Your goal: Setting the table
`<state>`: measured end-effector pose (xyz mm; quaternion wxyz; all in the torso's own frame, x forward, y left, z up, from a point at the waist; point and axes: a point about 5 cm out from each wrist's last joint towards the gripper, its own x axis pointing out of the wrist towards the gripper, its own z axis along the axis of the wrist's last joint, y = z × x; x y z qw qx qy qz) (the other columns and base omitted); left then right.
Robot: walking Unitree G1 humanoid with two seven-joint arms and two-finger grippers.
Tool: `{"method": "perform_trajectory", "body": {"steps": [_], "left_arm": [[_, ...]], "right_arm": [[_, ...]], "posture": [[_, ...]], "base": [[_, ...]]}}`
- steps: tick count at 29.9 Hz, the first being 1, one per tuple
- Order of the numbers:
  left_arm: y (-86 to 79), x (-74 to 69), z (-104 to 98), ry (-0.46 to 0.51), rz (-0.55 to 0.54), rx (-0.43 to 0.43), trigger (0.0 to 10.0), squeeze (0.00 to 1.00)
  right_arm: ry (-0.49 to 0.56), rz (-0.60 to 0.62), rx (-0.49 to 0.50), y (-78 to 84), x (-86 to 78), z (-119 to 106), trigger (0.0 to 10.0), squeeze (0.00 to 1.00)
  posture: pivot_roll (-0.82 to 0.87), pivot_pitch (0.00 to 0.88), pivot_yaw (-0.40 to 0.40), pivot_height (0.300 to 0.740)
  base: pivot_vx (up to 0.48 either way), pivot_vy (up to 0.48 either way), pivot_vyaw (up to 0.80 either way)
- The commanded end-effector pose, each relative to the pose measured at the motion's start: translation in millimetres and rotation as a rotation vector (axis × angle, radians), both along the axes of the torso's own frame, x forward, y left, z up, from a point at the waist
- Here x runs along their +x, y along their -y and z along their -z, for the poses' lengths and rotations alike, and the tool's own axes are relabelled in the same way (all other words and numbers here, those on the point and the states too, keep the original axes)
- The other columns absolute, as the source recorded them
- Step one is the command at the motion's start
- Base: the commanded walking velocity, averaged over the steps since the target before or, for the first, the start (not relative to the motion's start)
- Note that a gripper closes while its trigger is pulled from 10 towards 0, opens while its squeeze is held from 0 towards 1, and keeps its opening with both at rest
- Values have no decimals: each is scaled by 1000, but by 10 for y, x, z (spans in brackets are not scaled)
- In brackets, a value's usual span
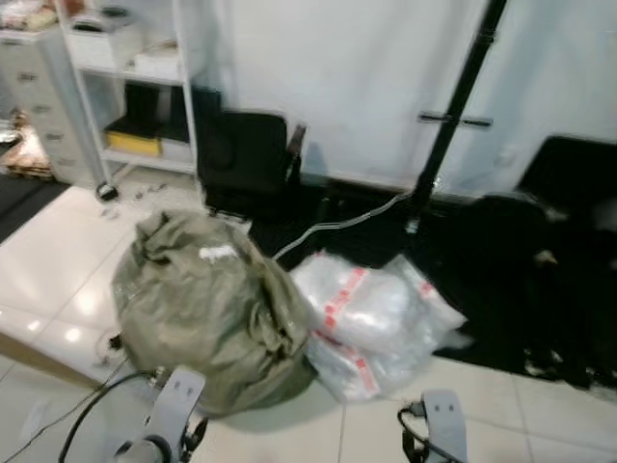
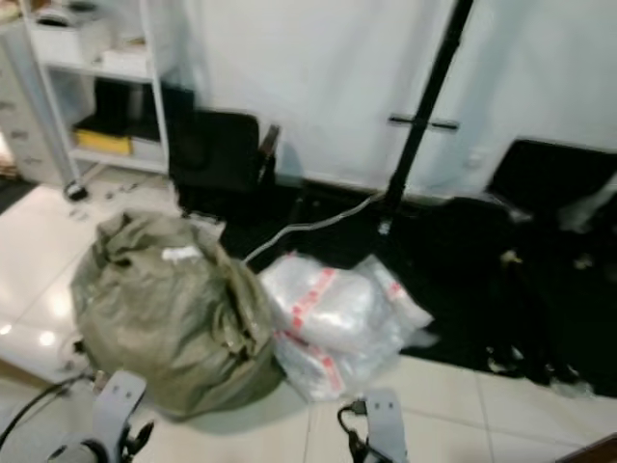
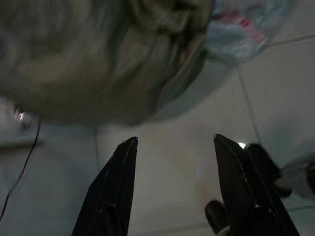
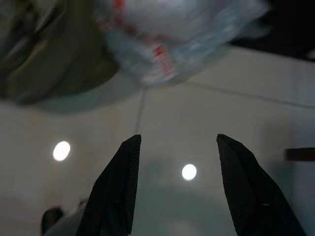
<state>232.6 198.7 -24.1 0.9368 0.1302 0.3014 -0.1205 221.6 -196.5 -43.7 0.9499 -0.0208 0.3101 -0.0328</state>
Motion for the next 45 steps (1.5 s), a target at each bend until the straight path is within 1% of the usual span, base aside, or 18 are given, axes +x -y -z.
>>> {"method": "perform_trajectory", "body": {"steps": [1, 6, 12, 18, 25, 38, 45], "left_arm": [[-45, -107, 95, -44, -13, 14, 10000, 0], [-17, -79, 84, -20, -6, 8, 10000, 0], [-21, -54, 84, -12, -2, 10, 10000, 0], [-18, -15, 72, 2, 0, 10, 10000, 0], [-29, -1, 57, 16, -2, 3, 10000, 0], [-48, -4, 60, 28, -11, -4, 10000, 0], [-23, 26, 41, 45, -22, -22, 10000, 0]], "right_arm": [[-32, 16, 17, -14, -94, 75, 10000, 0], [-26, 42, 18, 10, -102, 86, 10000, 0], [-18, 50, 20, 5, -117, 97, 10000, 0], [-19, 62, 20, 26, -169, 121, 10000, 0], [-19, 67, 18, 38, -190, 132, 10000, 0], [-4, 62, 24, 18, -160, 115, 10000, 0], [17, 67, 16, 74, -131, 79, 10000, 0]], "posture": [[-13, 0, 67, 740], [-25, 0, 83, 740], [-39, 0, 95, 740], [-41, 0, 101, 740], [-41, 0, 102, 740], [-39, 0, 98, 740], [-47, 0, 95, 740]], "base": [[0, 0, -788], [0, 0, -788], [0, 0, -788], [0, 0, -788], [0, 0, -788], [0, 0, -788], [0, 0, -788]]}}
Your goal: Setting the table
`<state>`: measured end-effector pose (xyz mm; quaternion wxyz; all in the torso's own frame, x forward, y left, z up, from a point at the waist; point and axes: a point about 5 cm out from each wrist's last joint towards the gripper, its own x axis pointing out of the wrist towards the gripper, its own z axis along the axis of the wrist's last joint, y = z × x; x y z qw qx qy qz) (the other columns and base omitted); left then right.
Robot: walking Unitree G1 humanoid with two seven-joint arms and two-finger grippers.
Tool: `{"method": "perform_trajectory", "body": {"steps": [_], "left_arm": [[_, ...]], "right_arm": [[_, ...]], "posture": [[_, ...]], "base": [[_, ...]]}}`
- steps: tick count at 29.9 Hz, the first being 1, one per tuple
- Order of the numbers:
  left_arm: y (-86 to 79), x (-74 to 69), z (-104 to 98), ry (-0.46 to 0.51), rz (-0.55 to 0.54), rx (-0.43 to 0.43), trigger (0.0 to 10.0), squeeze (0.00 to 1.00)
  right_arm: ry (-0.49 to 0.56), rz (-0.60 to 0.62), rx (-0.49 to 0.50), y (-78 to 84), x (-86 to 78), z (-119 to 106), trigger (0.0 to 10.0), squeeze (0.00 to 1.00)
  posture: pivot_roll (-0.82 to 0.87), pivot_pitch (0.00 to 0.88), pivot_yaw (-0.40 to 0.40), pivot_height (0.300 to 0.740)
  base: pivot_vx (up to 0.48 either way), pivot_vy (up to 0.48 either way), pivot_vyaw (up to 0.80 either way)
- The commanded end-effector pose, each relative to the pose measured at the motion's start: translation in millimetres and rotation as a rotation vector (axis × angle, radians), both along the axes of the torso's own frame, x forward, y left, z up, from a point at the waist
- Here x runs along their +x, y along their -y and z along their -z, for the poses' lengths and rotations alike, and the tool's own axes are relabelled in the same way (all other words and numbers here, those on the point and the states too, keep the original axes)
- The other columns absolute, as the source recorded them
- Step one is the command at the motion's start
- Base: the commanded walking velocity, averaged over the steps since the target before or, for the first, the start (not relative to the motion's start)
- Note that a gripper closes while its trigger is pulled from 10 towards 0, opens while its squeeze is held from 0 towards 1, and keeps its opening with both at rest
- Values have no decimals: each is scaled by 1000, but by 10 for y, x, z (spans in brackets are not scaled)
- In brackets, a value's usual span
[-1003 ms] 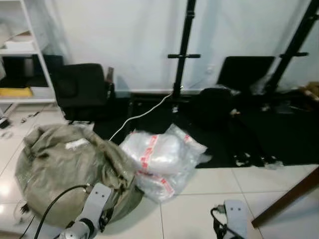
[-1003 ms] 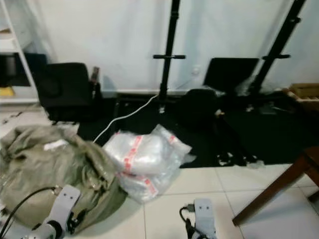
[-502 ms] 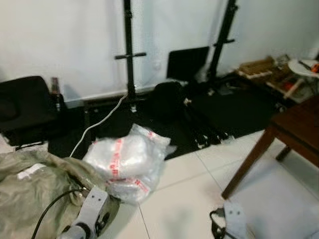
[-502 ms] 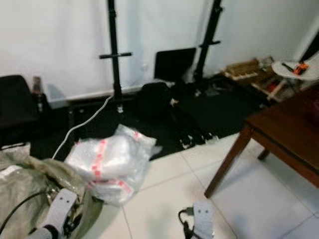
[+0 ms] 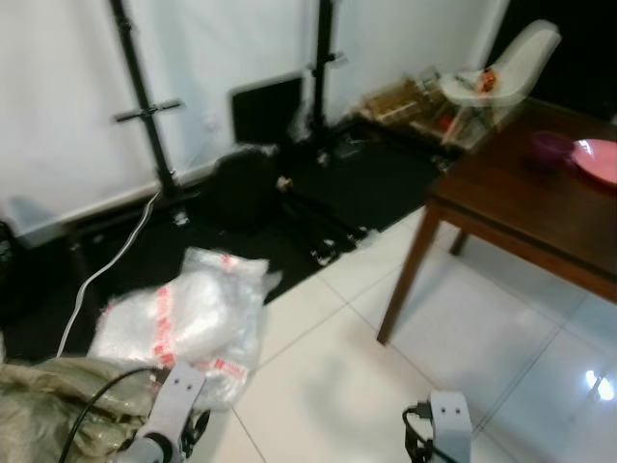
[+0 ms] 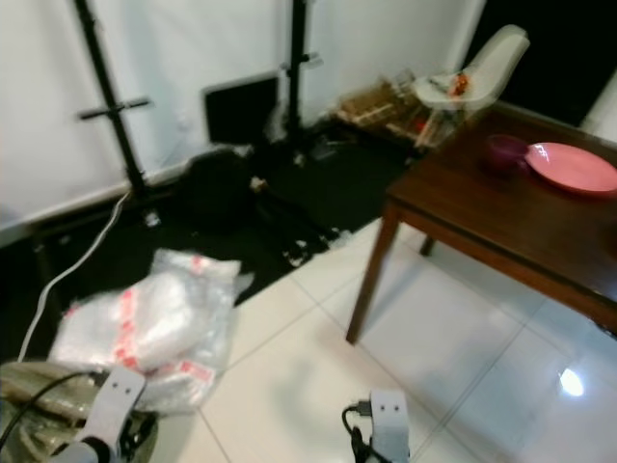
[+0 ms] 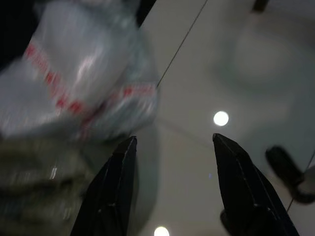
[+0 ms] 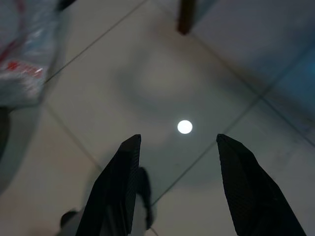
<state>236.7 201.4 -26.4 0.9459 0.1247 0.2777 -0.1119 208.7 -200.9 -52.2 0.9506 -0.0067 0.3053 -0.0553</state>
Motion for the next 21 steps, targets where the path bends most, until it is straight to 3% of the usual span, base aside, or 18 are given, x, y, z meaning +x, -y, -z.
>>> {"method": "perform_trajectory", "body": {"steps": [1, 21], "left_arm": [[2, -13, 16, -5, -8, -9, 10000, 0], [-20, 8, -3, 11, -17, 4, 10000, 0]], "right_arm": [[8, 16, 3, 32, 3, -12, 10000, 0], [38, 5, 11, -19, 80, -58, 10000, 0]], "posture": [[-47, 0, 95, 740], [-41, 0, 97, 740]], "base": [[0, 0, -788], [0, 0, -788]]}}
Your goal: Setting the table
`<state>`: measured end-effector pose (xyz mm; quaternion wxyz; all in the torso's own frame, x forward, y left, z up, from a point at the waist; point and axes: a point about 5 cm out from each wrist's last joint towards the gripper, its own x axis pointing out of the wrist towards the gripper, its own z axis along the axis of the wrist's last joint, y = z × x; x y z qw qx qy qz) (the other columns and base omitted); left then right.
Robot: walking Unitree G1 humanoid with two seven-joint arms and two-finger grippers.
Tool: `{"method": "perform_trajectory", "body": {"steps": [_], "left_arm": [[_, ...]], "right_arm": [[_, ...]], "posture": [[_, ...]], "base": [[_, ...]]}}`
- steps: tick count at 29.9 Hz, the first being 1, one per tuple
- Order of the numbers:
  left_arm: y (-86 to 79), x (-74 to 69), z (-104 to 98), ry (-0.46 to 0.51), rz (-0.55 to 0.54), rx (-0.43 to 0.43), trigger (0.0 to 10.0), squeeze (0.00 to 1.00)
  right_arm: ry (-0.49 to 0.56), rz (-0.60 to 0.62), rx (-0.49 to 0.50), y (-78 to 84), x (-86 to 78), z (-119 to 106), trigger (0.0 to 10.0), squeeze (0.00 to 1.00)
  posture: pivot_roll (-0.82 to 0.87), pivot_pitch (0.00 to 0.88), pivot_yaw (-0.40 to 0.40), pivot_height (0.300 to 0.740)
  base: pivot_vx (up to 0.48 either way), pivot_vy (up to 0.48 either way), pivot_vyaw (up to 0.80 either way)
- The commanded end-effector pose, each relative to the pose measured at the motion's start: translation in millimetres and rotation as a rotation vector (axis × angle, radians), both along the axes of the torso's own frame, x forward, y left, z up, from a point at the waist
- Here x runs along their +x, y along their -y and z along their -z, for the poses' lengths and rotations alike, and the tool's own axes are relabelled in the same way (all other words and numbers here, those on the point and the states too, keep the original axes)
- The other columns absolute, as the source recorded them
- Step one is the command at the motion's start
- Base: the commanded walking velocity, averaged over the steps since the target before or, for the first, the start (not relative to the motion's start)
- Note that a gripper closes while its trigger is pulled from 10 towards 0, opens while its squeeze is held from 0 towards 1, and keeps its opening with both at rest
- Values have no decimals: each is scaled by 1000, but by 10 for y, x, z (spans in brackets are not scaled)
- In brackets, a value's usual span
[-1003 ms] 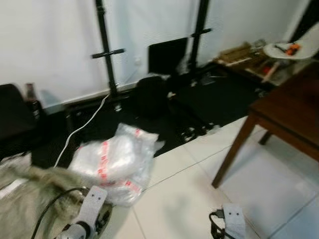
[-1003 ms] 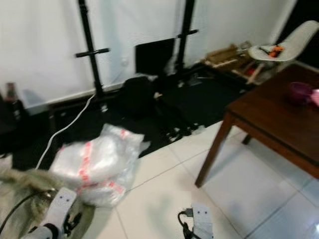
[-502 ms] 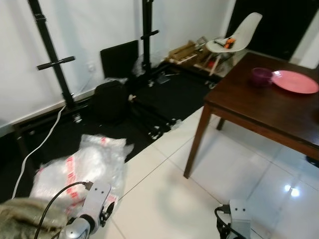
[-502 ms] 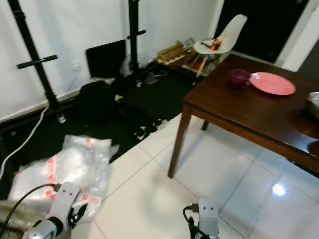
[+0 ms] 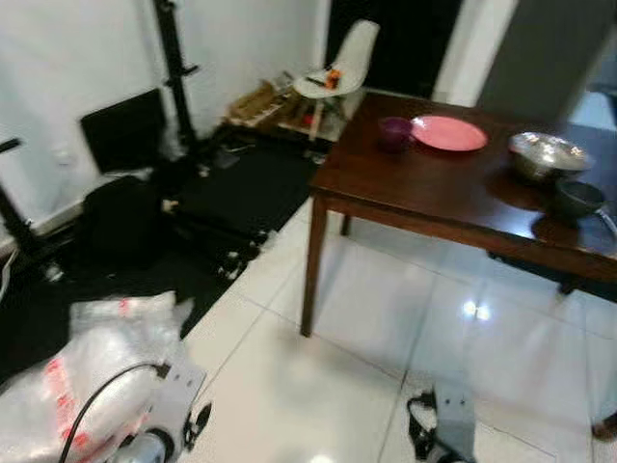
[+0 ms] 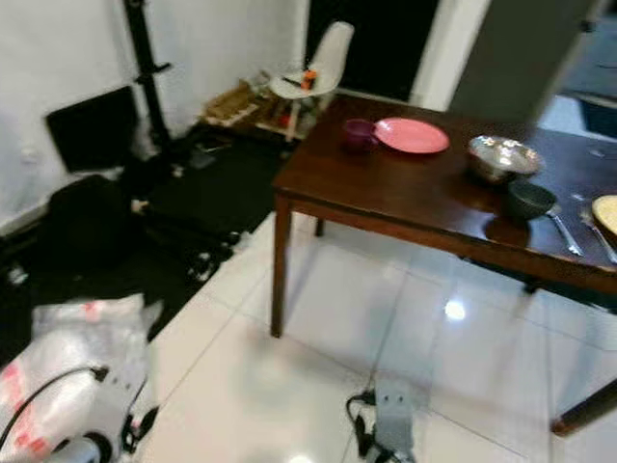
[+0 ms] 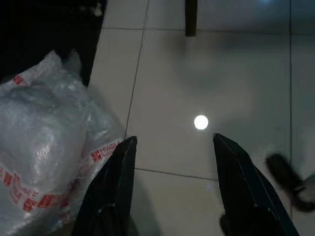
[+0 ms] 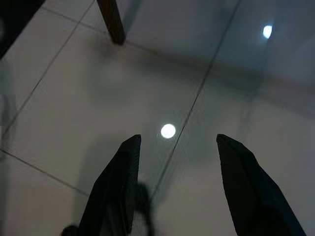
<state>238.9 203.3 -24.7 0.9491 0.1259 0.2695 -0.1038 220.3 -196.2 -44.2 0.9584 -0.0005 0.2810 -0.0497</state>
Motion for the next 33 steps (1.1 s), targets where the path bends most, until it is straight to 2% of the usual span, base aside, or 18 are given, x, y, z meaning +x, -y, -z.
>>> {"method": "perform_trajectory", "body": {"steps": [1, 7, 11, 19, 21, 22, 23, 24, 28, 30, 31, 33], "left_arm": [[10, 7, -2, -3, -10, -12, 10000, 0], [47, 83, -60, 18, -20, -30, 10000, 0], [112, 231, -228, 91, -12, -72, 10000, 0], [186, 374, -439, 176, 6, -114, 10000, 0], [268, 525, -807, 312, 11, -171, 10000, 0], [268, 525, -807, 312, 11, -171, 10000, 0], [273, 550, -880, 339, 10, -176, 10000, 0], [271, 599, -1023, 394, -1, -184, 10000, 0], [255, 639, -1141, 442, -19, -177, 10000, 0], [163, 736, -1450, 553, -121, -121, 10000, 0], [163, 736, -1450, 553, -121, -121, 10000, 0], [62, 724, -1580, 597, -206, -105, 10000, 0]], "right_arm": [[-10, 14, 0, 26, -31, 17, 10000, 0], [9, 19, 4, 30, -1, -12, 10000, 0], [97, -5, -2, -17, 158, -171, 10000, 0], [223, -43, -22, -77, 354, -429, 10000, 0], [415, -82, -64, -84, 569, -885, 10000, 0], [415, -82, -64, -84, 569, -885, 10000, 0], [453, -90, -70, -87, 604, -982, 10000, 0], [525, -99, -66, -97, 667, -1171, 10000, 0], [580, -103, -46, -113, 713, -1322, 10000, 0], [728, -151, 8, -217, 839, -1757, 10000, 0], [728, -151, 8, -217, 839, -1757, 10000, 0], [783, -183, 48, -307, 893, -1954, 10000, 0]], "posture": [[-41, 0, 98, 740], [-40, 0, 101, 740], [-40, 0, 105, 740], [-45, 0, 110, 740], [-50, 0, 114, 740], [-50, 0, 114, 740], [-52, 0, 116, 740], [-54, 0, 117, 740], [-55, 0, 118, 740], [-51, 0, 117, 740], [-51, 0, 117, 740], [-41, 0, 106, 740]], "base": [[0, 0, -788], [0, 0, -788], [0, 0, -788], [0, 0, -788], [0, 0, -788], [0, 0, -788], [0, 0, -788], [0, 0, -788], [0, 0, -788], [0, 0, -800], [0, 0, -800], [0, 0, -800]]}}
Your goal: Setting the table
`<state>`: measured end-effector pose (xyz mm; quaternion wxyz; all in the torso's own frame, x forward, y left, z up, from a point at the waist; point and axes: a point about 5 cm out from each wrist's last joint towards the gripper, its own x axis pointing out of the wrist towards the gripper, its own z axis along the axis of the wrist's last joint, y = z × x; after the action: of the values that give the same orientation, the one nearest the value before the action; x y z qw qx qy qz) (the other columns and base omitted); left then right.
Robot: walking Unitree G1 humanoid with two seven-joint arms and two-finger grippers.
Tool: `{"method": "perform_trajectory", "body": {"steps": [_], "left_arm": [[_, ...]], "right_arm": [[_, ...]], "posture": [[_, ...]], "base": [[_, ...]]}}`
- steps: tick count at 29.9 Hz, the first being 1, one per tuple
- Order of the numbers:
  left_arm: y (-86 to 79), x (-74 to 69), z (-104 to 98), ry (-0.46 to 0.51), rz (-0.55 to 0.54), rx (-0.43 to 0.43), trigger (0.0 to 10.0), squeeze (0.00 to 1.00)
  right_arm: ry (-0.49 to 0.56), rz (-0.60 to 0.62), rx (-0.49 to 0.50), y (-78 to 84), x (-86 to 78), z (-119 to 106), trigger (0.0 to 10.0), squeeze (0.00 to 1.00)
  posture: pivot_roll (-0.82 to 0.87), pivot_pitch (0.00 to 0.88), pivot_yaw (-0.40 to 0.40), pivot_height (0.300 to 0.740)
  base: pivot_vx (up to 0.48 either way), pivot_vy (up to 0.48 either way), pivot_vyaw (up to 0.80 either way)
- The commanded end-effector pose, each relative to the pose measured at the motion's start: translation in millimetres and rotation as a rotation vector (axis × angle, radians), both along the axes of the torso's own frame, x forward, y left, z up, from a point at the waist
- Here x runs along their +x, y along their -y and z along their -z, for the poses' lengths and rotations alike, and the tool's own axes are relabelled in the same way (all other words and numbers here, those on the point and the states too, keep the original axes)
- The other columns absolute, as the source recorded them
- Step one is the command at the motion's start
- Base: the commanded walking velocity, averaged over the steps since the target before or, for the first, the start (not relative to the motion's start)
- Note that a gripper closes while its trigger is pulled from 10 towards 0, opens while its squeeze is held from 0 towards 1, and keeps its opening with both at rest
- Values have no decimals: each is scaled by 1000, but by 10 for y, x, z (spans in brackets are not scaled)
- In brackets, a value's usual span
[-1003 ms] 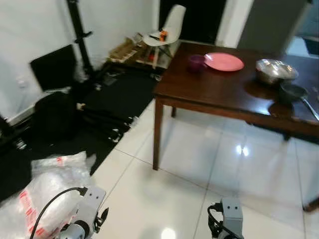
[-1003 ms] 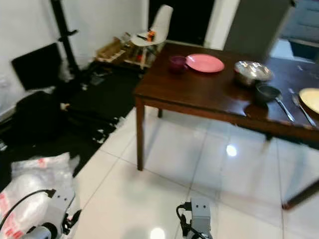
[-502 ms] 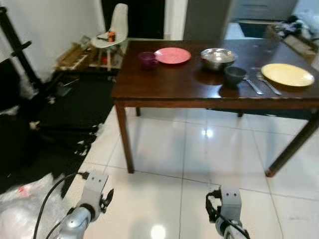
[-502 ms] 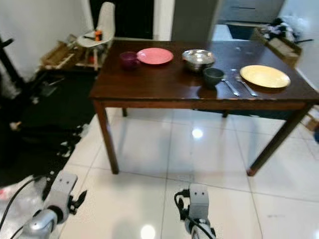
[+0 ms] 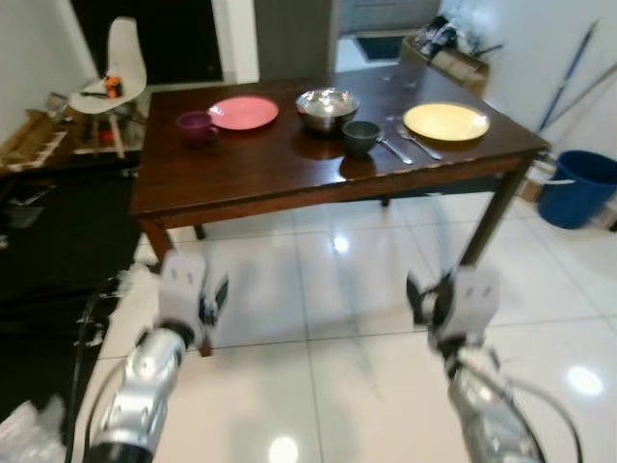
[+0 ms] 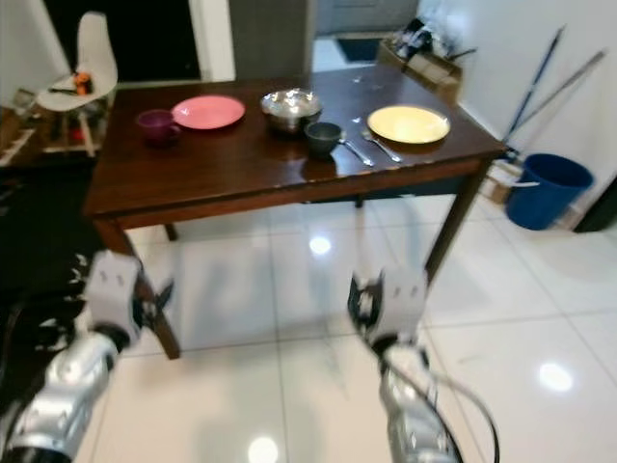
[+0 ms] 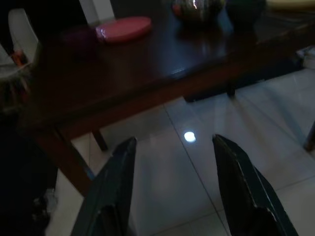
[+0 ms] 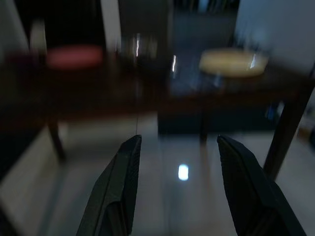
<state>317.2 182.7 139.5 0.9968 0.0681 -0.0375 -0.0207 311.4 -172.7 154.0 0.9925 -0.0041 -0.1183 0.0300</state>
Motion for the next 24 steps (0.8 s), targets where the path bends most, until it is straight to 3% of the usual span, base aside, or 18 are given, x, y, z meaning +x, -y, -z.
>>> {"method": "perform_trajectory", "body": {"steps": [1, 4, 6, 11, 16, 24], "left_arm": [[-144, -59, 62, -39, -86, 9, 10000, 0], [-175, -96, 46, -32, -106, -4, 10000, 0], [-155, -163, 22, -33, -98, -26, 10000, 0], [-41, -154, -69, 26, -71, 8, 10000, 0], [101, -65, -210, 78, -78, 54, 10000, 0], [152, -43, -247, 73, -61, 54, 10000, 0]], "right_arm": [[-27, -36, 35, -71, -18, 28, 10000, 0], [-21, -67, 56, -122, -8, -9, 10000, 0], [-35, -111, 85, -188, -34, -28, 10000, 0], [-38, -138, 116, -233, -53, -39, 10000, 0], [-42, -128, 135, -209, -87, -72, 10000, 0], [-38, -129, 159, -163, -144, -103, 10000, 0]], "posture": [[-41, 0, 106, 740], [-34, 0, 98, 740], [-27, 0, 90, 740], [-27, 0, 88, 740], [-45, 0, 103, 740], [-56, 0, 114, 740]], "base": [[0, 0, -800], [0, 0, -800], [0, 0, 0], [0, 0, 0], [449, 0, 0], [480, 0, 0]]}}
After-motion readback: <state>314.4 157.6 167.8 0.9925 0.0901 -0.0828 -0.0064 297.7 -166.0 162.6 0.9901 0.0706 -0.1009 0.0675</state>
